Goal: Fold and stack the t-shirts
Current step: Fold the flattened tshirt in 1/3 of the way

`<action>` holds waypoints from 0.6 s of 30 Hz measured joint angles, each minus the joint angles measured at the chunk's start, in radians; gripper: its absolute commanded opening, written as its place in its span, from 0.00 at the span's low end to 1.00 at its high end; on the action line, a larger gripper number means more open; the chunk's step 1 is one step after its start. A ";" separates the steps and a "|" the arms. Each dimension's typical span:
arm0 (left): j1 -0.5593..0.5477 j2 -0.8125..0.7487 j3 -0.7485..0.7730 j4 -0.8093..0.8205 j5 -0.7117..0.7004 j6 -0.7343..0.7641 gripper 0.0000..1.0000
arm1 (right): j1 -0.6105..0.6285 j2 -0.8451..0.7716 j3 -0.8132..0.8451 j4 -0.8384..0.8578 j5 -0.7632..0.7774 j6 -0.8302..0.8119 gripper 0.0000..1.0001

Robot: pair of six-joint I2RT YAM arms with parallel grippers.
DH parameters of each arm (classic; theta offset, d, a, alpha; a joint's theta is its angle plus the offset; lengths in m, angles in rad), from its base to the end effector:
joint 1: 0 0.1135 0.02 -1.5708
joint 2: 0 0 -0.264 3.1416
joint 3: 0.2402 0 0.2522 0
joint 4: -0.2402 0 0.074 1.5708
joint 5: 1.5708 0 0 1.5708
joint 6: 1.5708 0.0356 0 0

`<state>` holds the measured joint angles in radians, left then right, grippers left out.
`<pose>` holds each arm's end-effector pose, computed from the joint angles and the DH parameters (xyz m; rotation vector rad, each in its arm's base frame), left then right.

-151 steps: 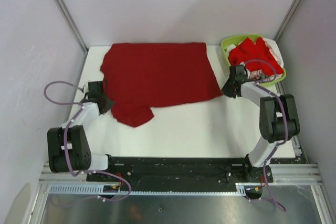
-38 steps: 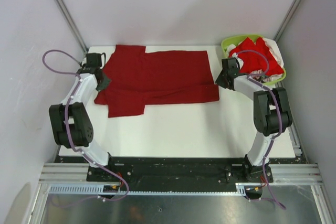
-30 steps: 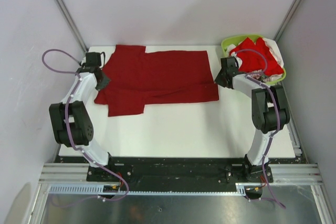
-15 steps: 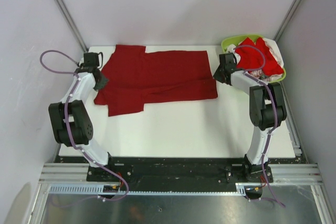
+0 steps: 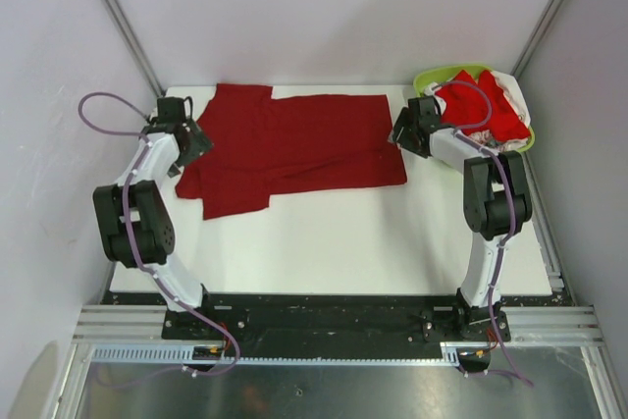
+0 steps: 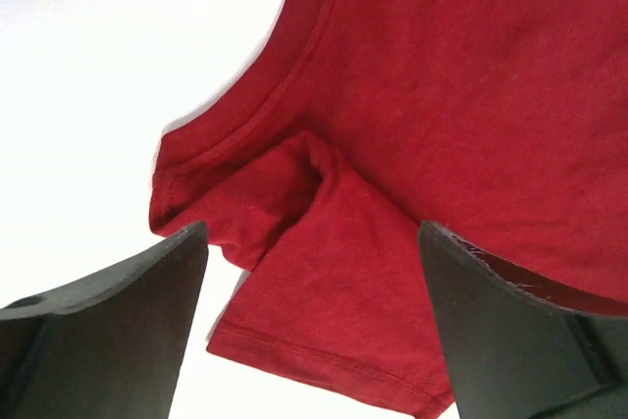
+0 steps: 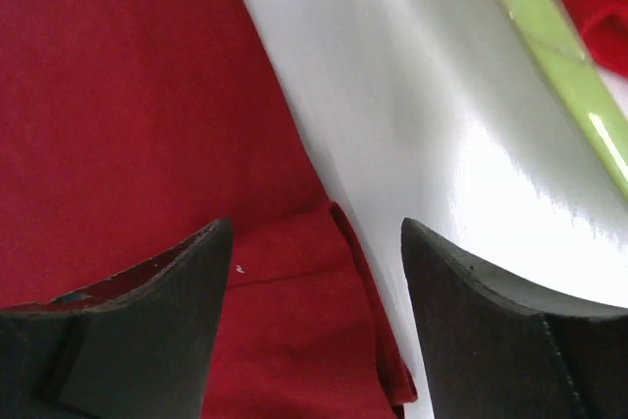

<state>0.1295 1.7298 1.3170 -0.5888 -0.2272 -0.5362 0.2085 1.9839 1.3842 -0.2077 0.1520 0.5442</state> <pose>0.3647 0.0556 0.2393 -0.9091 2.3704 0.1336 0.4292 0.0853 0.1877 0.4679 2.3272 0.1820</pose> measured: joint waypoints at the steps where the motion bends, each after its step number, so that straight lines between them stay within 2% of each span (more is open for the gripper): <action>1: 0.001 -0.002 0.004 0.006 0.001 0.000 0.93 | 0.002 0.000 0.013 -0.007 0.000 -0.007 0.75; 3: 0.003 -0.017 0.005 0.012 0.003 0.004 0.87 | 0.008 -0.002 0.041 -0.024 0.001 -0.025 0.74; 6: 0.004 -0.084 -0.031 0.031 0.005 -0.003 0.68 | 0.030 -0.021 0.069 -0.051 0.000 -0.043 0.70; 8: 0.004 -0.165 -0.102 0.044 0.006 -0.015 0.55 | 0.064 -0.043 0.071 -0.070 -0.001 -0.048 0.63; 10: 0.005 -0.248 -0.193 0.048 0.007 -0.031 0.47 | 0.114 -0.064 0.071 -0.082 -0.004 -0.049 0.59; 14: 0.005 -0.319 -0.338 0.046 0.013 -0.068 0.40 | 0.255 -0.087 0.067 -0.084 -0.033 -0.044 0.54; 18: 0.005 -0.340 -0.468 0.031 0.018 -0.114 0.39 | 0.405 -0.085 0.047 -0.074 -0.067 -0.022 0.52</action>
<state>0.1345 1.3899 0.8486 -0.5579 -0.2089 -0.6502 0.6132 1.8992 1.4307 -0.2821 0.0853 0.5224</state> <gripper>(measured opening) 0.399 0.534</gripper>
